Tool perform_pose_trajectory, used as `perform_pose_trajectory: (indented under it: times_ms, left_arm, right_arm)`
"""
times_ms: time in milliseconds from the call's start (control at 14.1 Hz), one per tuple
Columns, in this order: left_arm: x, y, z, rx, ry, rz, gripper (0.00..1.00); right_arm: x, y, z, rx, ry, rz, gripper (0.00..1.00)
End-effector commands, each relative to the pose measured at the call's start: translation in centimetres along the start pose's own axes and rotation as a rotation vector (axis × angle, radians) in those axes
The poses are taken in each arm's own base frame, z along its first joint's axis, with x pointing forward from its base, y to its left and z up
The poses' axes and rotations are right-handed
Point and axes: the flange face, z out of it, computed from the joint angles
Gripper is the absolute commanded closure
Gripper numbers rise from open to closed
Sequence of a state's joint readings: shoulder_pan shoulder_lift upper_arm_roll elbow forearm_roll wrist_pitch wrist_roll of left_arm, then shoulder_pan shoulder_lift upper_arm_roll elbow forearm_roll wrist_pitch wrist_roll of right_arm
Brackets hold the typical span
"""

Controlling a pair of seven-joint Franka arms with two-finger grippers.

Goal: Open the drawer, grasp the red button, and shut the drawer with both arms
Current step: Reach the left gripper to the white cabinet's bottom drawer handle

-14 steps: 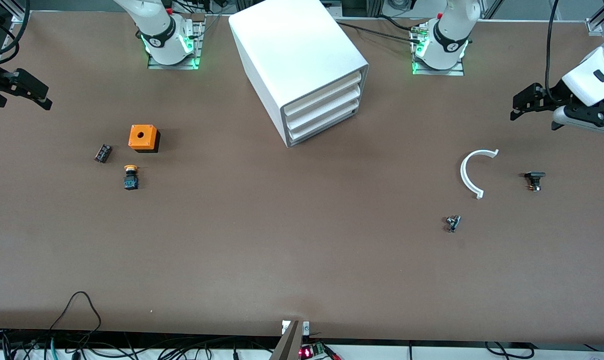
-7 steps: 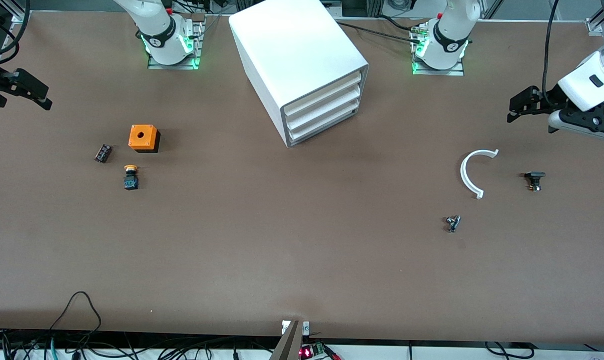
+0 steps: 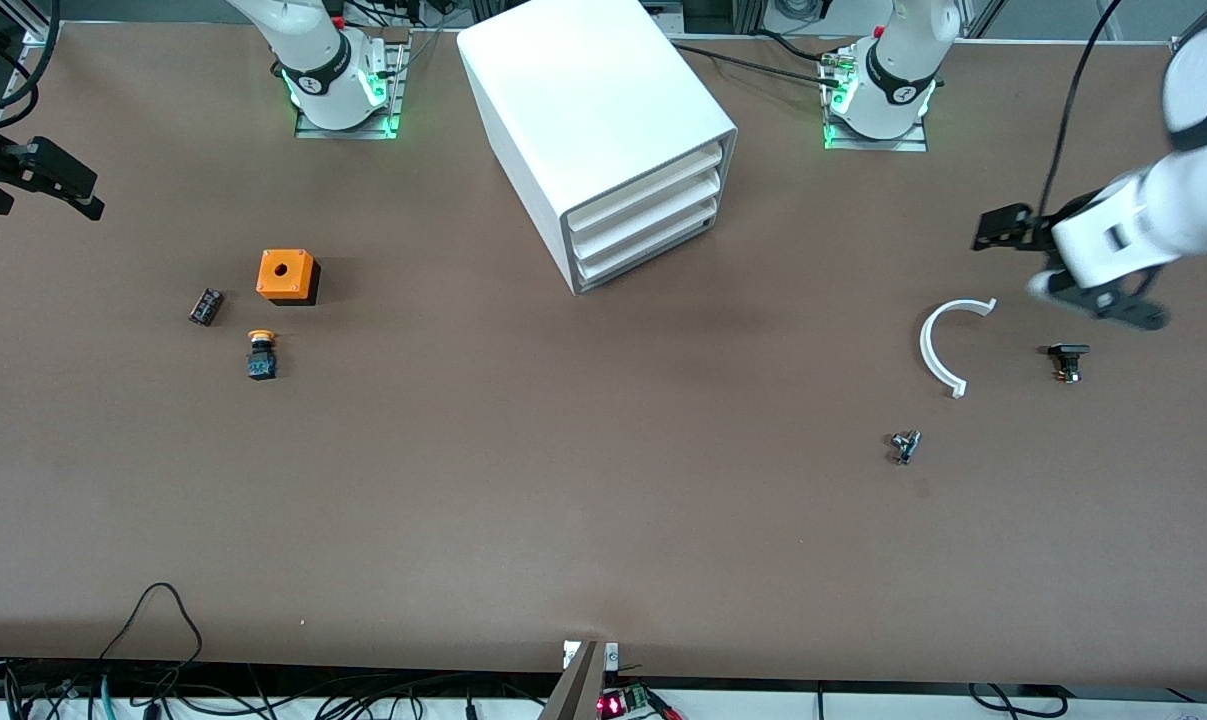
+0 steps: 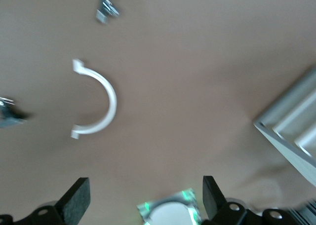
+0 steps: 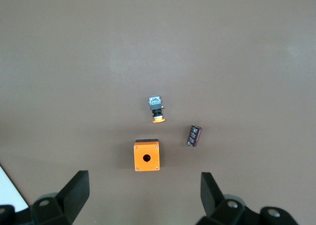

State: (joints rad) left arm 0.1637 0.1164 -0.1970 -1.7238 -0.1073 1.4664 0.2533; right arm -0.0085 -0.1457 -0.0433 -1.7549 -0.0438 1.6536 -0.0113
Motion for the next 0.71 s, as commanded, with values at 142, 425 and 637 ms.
perform_pose_trajectory:
  times_ms: [142, 425, 637]
  left_arm:
    - [2.9, 2.9, 12.5, -0.464, -0.149, 0.007, 0.00]
    - [3.7, 9.0, 22.5, -0.731, -0.159, 0.054, 0.00]
    - [3.1, 14.7, 27.9, -0.817, -0.155, 0.067, 0.00]
  right_arm:
    - [-0.3, -0.2, -0.3, 0.004, 0.011, -0.003, 0.00]
    - [-0.2, -0.2, -0.3, 0.005, 0.011, 0.000, 0.00]
    - [-0.2, -0.2, -0.3, 0.035, 0.010, 0.006, 0.00]
